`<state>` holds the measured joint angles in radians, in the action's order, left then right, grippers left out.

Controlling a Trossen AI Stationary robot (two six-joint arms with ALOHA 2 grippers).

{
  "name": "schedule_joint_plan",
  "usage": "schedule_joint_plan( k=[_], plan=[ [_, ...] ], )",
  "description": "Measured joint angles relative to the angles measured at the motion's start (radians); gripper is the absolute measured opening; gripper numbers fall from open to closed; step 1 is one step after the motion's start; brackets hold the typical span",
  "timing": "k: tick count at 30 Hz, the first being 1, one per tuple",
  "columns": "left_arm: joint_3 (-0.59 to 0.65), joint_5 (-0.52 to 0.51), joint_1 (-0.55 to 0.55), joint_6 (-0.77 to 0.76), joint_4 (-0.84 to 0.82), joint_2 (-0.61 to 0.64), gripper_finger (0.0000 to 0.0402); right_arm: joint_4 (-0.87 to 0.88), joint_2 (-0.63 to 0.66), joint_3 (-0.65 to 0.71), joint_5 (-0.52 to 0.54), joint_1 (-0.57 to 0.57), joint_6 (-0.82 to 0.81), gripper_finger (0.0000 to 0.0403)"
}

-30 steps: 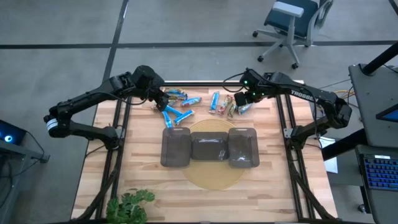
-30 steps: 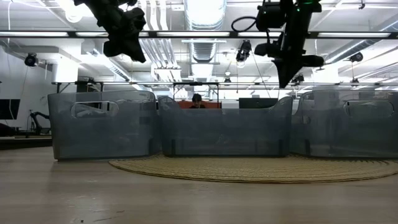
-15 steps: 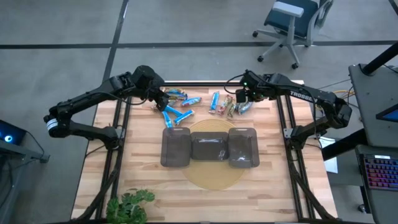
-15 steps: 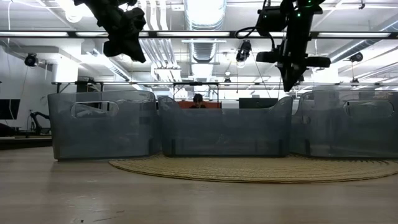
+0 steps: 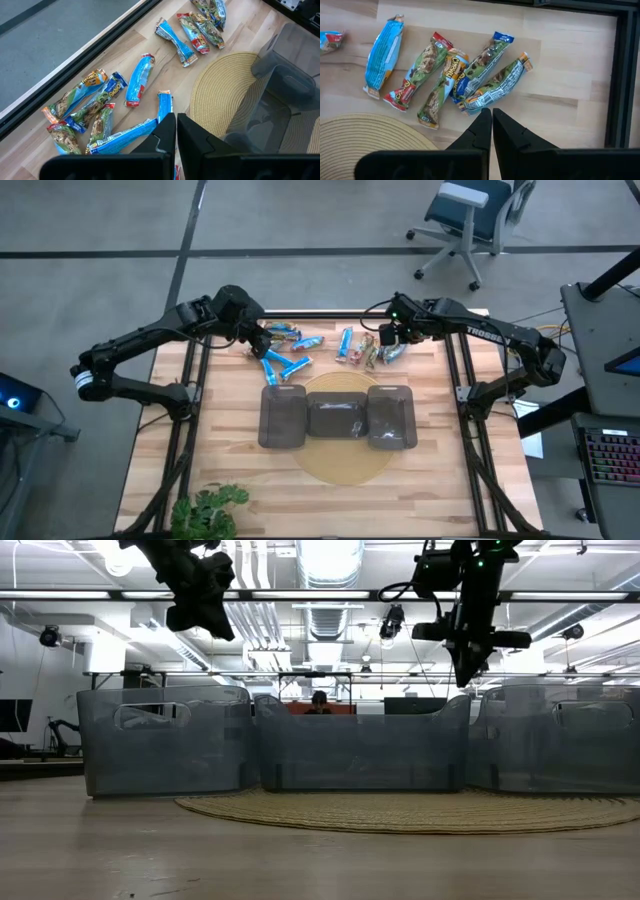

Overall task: Pick and place Granola Bars by type
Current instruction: Put the red granola bar into the left black bin

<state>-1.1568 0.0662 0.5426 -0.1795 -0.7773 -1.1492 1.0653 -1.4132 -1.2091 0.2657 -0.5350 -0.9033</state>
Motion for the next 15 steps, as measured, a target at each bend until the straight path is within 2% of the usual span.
schedule_joint_plan(
  k=[8, 15],
  plan=[
    [0.0, 0.0, 0.001, 0.0, 0.0, 0.0, 0.0, -0.002, 0.0, 0.0, -0.001, 0.0, 0.09, 0.0009],
    [0.0, 0.0, 0.001, 0.0, 0.0, 0.0, 0.0, -0.002, 0.0, 0.0, -0.001, 0.0, 0.095, 0.0008]
  ],
)
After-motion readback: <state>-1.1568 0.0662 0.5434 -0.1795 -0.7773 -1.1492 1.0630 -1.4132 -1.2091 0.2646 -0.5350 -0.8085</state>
